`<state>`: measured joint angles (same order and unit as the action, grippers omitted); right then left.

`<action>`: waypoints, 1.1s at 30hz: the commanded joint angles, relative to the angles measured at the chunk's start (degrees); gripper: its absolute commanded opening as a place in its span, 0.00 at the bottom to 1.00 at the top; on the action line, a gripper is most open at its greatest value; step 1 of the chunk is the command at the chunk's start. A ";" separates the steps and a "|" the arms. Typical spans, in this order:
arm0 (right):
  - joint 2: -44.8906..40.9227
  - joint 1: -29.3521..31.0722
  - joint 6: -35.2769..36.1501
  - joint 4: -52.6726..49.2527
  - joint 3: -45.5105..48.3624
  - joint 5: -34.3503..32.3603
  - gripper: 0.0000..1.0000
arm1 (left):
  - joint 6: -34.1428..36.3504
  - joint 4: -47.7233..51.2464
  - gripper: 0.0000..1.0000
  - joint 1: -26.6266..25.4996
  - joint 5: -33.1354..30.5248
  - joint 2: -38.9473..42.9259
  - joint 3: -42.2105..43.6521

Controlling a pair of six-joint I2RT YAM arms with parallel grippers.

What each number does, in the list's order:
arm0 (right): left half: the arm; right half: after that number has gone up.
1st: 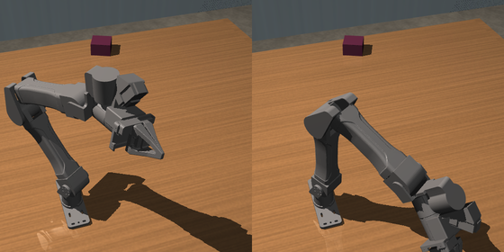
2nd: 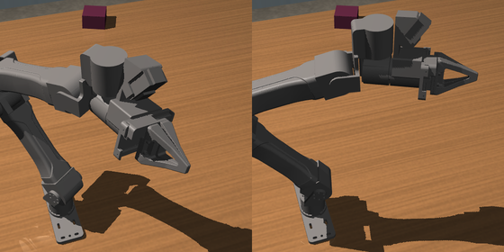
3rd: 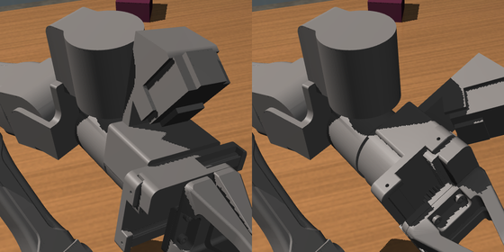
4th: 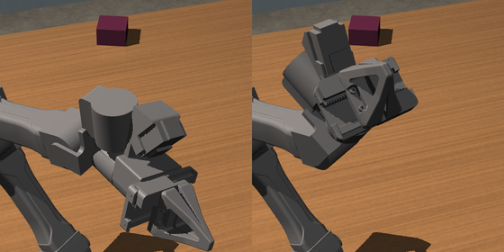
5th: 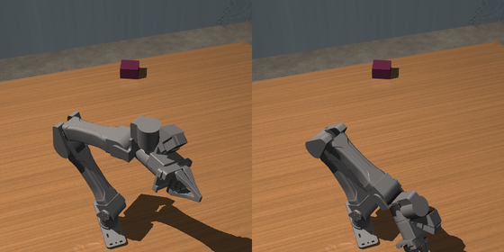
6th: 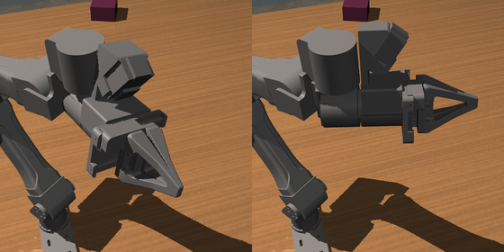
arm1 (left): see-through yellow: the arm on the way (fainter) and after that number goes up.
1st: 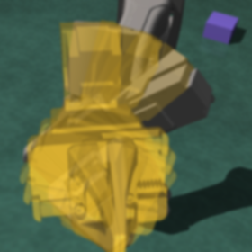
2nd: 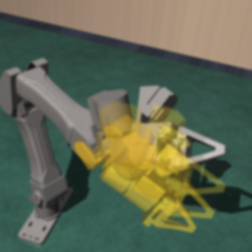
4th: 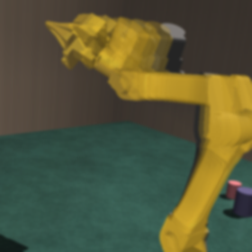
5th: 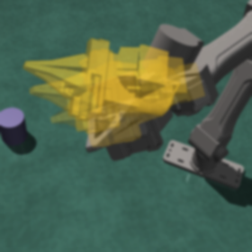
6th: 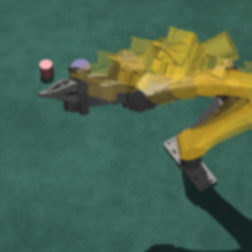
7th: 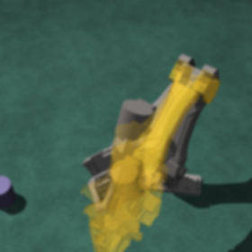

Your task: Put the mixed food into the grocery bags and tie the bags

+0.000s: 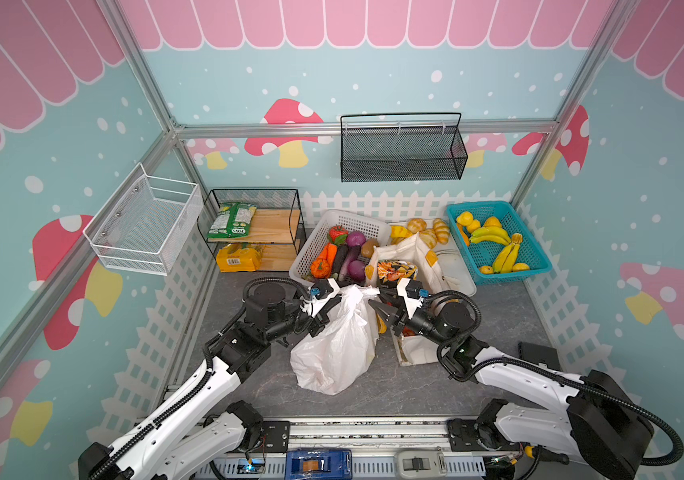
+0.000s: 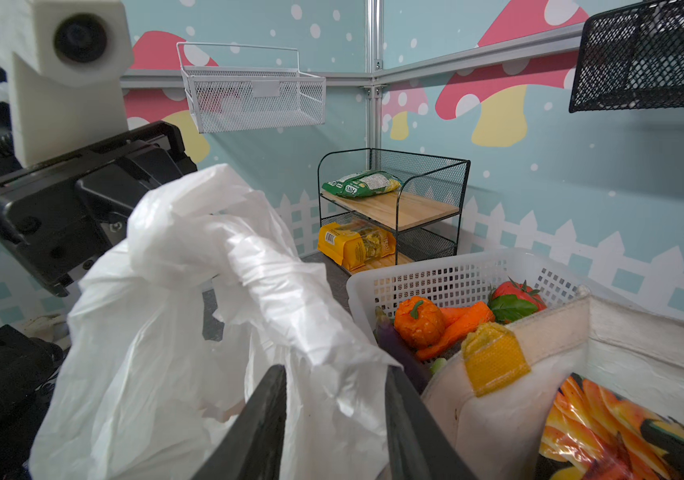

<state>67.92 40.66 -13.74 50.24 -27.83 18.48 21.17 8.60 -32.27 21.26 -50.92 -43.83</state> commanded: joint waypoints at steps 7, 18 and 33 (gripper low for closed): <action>1.19 0.37 0.38 2.88 -0.89 1.57 0.33 | -0.37 -0.91 0.00 0.35 1.33 0.03 0.77; -0.30 0.42 0.95 1.22 -0.56 1.04 0.04 | -0.17 -0.69 0.00 0.31 1.08 0.47 0.77; -12.32 0.37 4.41 -37.92 -6.24 -6.55 0.00 | -1.01 9.24 0.00 0.32 -15.24 5.66 -3.36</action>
<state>57.43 40.95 -10.76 25.17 -31.73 15.59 21.12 13.28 -32.27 12.47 -46.52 -44.93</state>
